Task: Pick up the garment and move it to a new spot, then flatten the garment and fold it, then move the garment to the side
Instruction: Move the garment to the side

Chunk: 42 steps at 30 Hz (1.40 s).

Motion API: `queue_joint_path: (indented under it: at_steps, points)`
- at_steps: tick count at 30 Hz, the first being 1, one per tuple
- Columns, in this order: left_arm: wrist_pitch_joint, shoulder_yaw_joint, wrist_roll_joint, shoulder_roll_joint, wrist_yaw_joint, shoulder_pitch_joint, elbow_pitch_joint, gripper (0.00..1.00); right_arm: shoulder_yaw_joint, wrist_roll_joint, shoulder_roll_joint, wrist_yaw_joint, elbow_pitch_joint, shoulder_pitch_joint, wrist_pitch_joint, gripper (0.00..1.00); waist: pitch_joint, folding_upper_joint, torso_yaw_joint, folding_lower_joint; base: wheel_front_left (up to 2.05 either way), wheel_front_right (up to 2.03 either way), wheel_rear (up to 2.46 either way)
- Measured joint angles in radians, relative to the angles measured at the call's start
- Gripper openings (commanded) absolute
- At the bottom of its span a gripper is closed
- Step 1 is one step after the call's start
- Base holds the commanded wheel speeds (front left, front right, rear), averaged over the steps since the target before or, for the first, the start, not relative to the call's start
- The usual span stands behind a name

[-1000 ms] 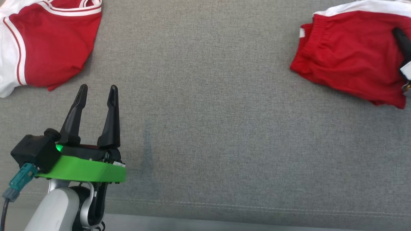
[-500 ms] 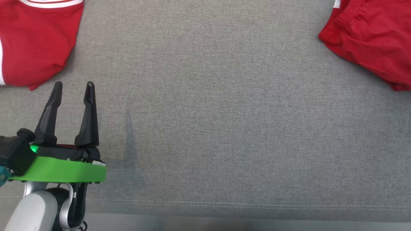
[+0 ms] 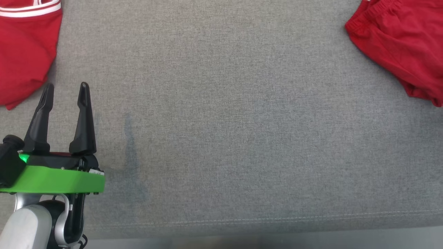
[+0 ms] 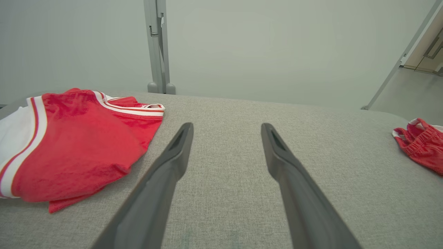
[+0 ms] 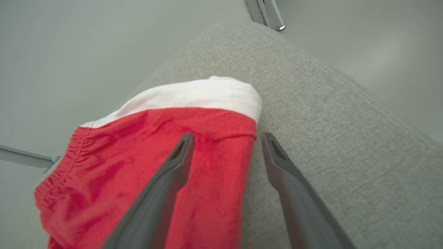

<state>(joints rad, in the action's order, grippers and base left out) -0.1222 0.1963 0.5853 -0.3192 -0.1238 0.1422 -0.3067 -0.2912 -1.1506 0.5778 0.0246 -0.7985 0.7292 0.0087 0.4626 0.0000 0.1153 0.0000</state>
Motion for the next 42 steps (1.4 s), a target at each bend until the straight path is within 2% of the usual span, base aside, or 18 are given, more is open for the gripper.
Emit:
queue_joint_path:
  at_steps: [6,11,15,18,23,28,33,39,42]
  points:
    - [0.007,-0.003,-0.001,0.024,0.000,0.000,0.000,1.00,-0.016,0.027,-0.001,-0.001,-0.044,-0.039,-0.024,1.00,-0.020,0.0000,-0.012,0.0000,0.00,0.00,0.00]
    - [-0.003,-0.006,0.000,0.047,0.000,0.000,0.012,1.00,-0.033,0.065,0.002,0.006,-0.055,-0.091,-0.093,1.00,-0.048,0.0000,-0.017,0.0000,0.00,0.00,0.00]
    - [-0.020,-0.016,0.000,0.054,0.000,-0.002,0.039,1.00,-0.021,0.087,0.008,0.027,-0.020,-0.097,-0.198,1.00,-0.078,0.0000,-0.021,0.0000,0.00,0.00,0.00]
    - [-0.035,-0.024,0.000,0.060,0.000,-0.007,0.061,1.00,-0.039,0.151,0.025,0.028,0.017,-0.114,-0.275,1.00,-0.105,0.0000,-0.023,0.0000,0.00,0.00,0.00]
    - [-0.047,-0.029,0.000,0.063,0.000,-0.050,0.113,1.00,-0.079,0.249,0.025,0.025,0.097,-0.153,-0.281,1.00,-0.157,0.0000,-0.027,0.0000,0.00,0.00,0.00]
    - [-0.056,-0.029,0.000,0.064,0.000,-0.092,0.164,1.00,-0.118,0.331,-0.012,-0.006,0.186,-0.204,-0.272,1.00,-0.214,0.0000,-0.035,0.0000,0.00,0.00,0.00]
    - [-0.064,-0.026,-0.001,0.065,-0.001,-0.140,0.207,1.00,-0.123,0.401,-0.097,-0.045,0.312,-0.260,-0.270,1.00,-0.271,0.0000,-0.048,0.0000,0.00,0.00,0.00]
    - [-0.065,-0.027,-0.004,0.059,-0.001,-0.215,0.254,1.00,-0.137,0.467,-0.170,-0.098,0.420,-0.357,-0.270,1.00,-0.328,0.0000,-0.083,0.0000,0.00,0.00,0.00]
    - [-0.070,-0.029,-0.011,0.057,-0.001,-0.236,0.276,1.00,-0.145,0.505,-0.188,-0.108,0.455,-0.411,-0.270,1.00,-0.349,0.0000,-0.107,0.0000,0.00,0.00,0.00]
